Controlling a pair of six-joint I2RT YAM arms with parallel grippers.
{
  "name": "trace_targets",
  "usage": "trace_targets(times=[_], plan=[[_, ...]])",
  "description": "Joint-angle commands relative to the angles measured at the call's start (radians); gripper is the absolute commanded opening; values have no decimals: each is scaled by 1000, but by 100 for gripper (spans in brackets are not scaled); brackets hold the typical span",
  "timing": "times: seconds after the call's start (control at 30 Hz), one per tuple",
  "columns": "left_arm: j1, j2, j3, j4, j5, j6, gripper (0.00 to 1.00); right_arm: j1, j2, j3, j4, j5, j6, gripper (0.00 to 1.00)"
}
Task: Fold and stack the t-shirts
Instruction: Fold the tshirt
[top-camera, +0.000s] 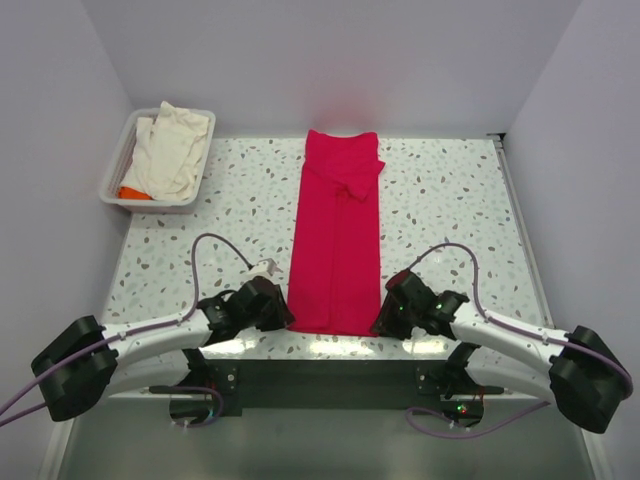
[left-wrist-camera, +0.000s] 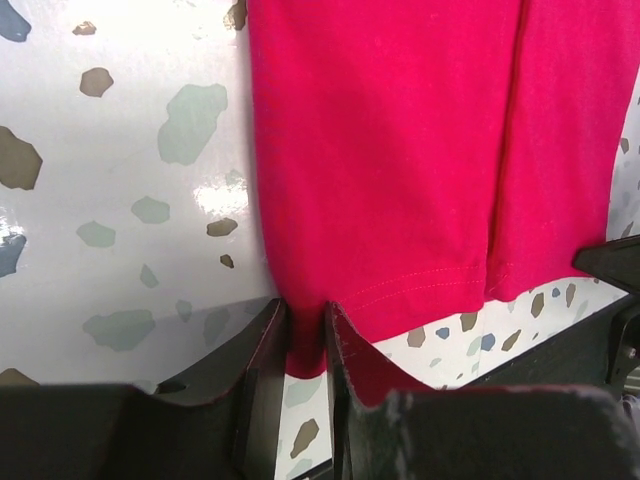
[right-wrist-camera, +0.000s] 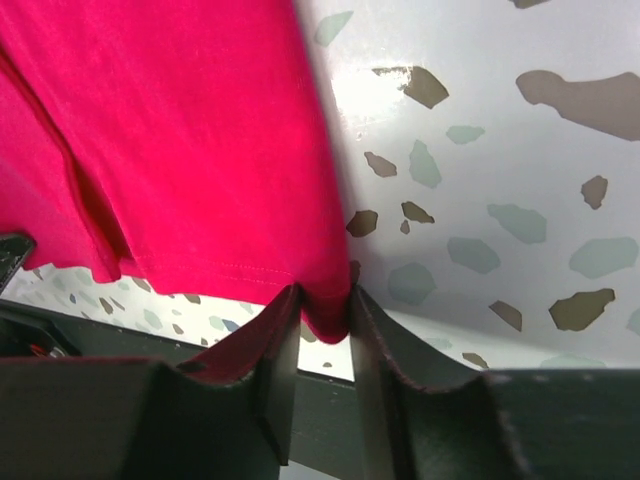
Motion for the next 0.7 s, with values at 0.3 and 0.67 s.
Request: trace_targets(times=[0.3,0.67], plan=[[-73,19,6,-43,5,-16,0,3,20,31,-82,30,-78,0],[-204,-55,58,-132,-55,-94,0,34,-143,85,-242,31,-121,0]])
